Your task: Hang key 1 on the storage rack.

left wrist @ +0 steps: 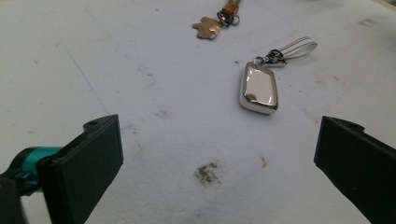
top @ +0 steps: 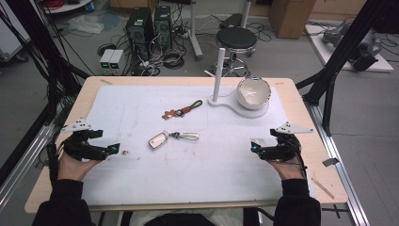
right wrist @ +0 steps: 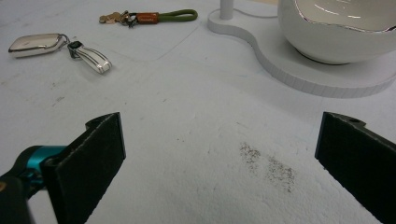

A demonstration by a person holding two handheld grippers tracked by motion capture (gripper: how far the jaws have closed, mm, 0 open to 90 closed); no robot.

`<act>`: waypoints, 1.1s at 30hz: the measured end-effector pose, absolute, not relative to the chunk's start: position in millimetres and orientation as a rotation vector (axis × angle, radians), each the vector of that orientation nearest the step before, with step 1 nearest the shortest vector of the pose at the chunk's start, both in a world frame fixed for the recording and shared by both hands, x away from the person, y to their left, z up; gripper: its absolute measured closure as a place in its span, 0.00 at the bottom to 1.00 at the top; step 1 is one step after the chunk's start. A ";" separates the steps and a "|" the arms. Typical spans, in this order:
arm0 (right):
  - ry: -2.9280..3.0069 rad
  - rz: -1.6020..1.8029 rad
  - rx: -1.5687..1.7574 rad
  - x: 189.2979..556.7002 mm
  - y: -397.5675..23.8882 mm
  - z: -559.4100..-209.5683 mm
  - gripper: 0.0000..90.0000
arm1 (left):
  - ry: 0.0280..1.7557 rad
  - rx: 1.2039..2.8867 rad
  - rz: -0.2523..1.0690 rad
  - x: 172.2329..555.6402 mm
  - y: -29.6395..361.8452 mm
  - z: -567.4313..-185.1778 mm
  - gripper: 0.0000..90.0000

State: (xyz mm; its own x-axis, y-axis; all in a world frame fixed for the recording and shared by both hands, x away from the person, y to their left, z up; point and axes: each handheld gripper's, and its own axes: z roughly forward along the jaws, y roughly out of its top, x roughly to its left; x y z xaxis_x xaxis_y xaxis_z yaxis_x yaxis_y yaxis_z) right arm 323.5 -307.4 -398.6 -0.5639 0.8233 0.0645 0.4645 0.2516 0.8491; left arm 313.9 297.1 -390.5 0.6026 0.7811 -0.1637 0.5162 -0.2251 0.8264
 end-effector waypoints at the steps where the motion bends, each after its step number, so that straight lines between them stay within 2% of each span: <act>1: 2.135 1.239 1.175 323.5 -307.4 -398.6 0.01 | 1.034 1.902 0.355 316.0 295.4 -389.5 0.02; 19: 2.137 1.230 1.181 324.2 -307.2 -399.7 0.01 | 0.944 2.041 0.313 354.0 262.6 -369.9 0.02; 33: 2.148 1.228 1.182 327.7 -306.0 -402.4 0.01 | 0.918 2.080 0.283 386.7 236.6 -365.5 0.02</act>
State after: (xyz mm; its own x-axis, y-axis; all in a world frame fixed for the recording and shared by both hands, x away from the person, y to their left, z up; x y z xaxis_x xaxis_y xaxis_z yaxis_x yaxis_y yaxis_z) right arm 327.7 -306.0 -402.4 -0.5643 0.8229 0.0661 0.4748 0.2580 0.8414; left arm 386.7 236.6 -365.5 0.7081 0.6966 -0.1150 0.5110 -0.3933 0.7643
